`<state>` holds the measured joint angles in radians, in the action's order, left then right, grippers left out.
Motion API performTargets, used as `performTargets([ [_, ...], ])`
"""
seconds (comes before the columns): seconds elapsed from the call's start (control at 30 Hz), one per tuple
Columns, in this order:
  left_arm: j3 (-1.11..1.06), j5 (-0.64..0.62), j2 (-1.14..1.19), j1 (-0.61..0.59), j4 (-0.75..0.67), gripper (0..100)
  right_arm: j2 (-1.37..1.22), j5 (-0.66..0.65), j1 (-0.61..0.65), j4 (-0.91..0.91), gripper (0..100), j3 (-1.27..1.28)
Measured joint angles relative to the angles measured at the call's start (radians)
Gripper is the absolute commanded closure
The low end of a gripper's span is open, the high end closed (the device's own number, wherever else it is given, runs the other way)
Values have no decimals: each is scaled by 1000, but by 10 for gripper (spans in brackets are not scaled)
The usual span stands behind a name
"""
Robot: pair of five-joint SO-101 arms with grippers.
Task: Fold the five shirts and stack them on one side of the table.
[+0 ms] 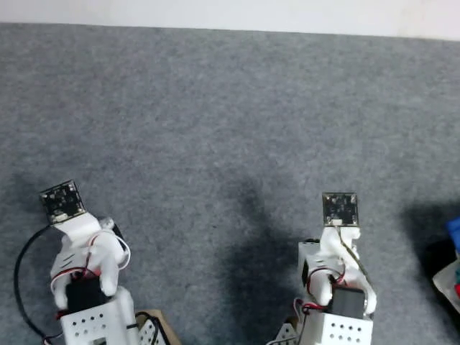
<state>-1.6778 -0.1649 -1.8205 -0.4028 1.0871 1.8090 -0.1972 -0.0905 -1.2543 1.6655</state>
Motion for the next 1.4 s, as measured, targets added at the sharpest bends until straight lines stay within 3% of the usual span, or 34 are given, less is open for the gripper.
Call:
performTargets([
  [0.37,-2,0,0,0,239,994,0,0,0,0,961,0],
  [1.4,-2,0,0,0,245,994,0,0,0,0,961,0],
])
